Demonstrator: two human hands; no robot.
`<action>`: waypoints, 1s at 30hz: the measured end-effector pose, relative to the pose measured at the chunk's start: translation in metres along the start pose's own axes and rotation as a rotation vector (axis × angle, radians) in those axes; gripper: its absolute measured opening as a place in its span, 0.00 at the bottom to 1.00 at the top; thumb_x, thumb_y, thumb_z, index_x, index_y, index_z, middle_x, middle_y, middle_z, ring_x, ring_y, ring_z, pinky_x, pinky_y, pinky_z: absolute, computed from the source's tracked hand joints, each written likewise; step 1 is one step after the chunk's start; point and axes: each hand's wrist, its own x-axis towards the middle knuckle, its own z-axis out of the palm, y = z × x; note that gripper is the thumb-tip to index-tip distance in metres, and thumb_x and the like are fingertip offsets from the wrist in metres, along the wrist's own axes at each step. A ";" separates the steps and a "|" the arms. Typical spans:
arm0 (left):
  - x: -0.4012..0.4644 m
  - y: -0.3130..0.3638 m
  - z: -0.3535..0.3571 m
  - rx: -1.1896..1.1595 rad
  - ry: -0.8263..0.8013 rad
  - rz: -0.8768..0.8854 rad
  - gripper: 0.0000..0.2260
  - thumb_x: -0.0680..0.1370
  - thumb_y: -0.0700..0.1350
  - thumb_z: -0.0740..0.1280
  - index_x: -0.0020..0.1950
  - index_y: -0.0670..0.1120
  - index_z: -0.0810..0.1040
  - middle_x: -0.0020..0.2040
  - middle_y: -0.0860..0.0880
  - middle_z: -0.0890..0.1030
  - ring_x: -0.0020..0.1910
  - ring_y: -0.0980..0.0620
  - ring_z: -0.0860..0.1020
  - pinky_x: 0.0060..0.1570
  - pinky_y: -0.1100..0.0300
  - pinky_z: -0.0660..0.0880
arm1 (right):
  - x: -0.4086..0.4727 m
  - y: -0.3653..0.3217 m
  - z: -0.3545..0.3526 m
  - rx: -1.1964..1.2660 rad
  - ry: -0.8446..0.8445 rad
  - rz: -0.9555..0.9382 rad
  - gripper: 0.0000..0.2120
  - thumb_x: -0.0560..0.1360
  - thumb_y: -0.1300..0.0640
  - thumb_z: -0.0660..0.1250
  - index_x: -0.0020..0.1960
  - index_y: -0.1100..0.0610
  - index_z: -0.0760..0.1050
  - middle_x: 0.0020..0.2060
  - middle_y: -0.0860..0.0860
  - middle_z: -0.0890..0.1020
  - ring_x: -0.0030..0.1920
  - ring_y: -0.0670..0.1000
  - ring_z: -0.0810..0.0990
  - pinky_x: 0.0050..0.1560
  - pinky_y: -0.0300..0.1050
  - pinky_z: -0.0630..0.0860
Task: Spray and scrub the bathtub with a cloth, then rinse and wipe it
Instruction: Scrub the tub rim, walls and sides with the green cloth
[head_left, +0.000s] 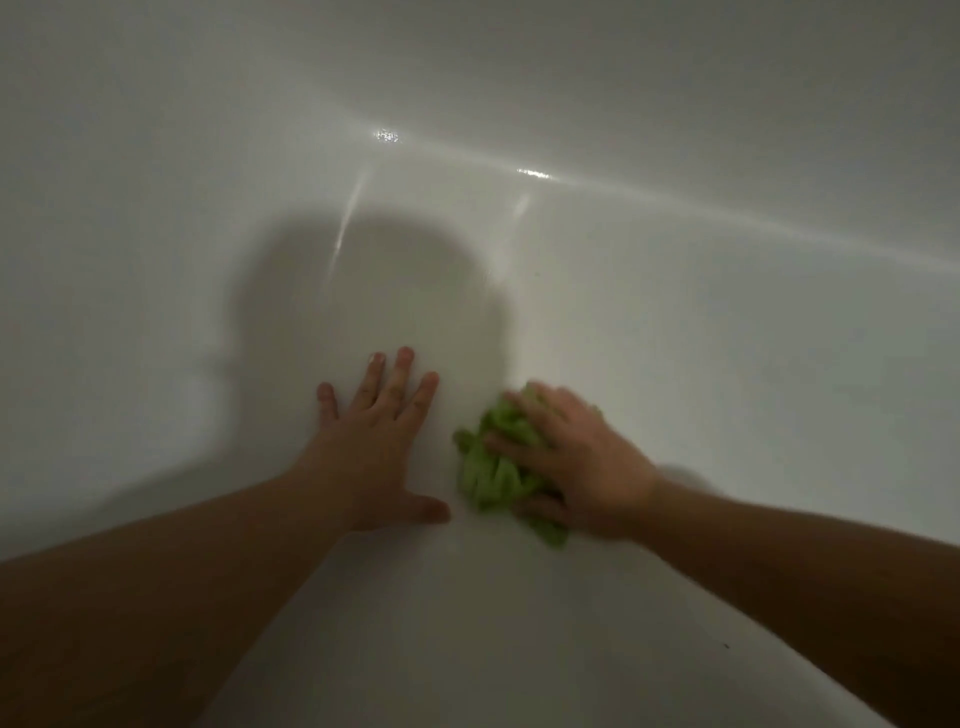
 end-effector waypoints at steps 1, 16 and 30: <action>0.000 0.006 0.001 -0.015 -0.009 -0.001 0.63 0.64 0.82 0.62 0.80 0.54 0.25 0.77 0.48 0.21 0.80 0.42 0.28 0.75 0.27 0.47 | -0.015 -0.012 0.001 0.029 -0.047 -0.030 0.33 0.78 0.31 0.62 0.80 0.42 0.66 0.81 0.56 0.62 0.79 0.65 0.60 0.78 0.65 0.58; 0.013 0.026 -0.001 -0.035 0.025 -0.048 0.64 0.61 0.84 0.61 0.78 0.57 0.24 0.78 0.51 0.21 0.80 0.43 0.28 0.72 0.22 0.48 | 0.072 0.127 -0.087 -0.072 0.249 0.522 0.37 0.80 0.31 0.58 0.84 0.46 0.56 0.82 0.62 0.54 0.81 0.67 0.51 0.81 0.59 0.48; 0.011 0.030 -0.001 -0.060 -0.012 -0.054 0.65 0.62 0.82 0.64 0.78 0.56 0.23 0.76 0.53 0.20 0.79 0.44 0.27 0.72 0.24 0.49 | 0.066 0.108 -0.073 -0.003 0.354 0.465 0.28 0.79 0.37 0.63 0.71 0.53 0.75 0.68 0.58 0.72 0.66 0.63 0.66 0.68 0.63 0.70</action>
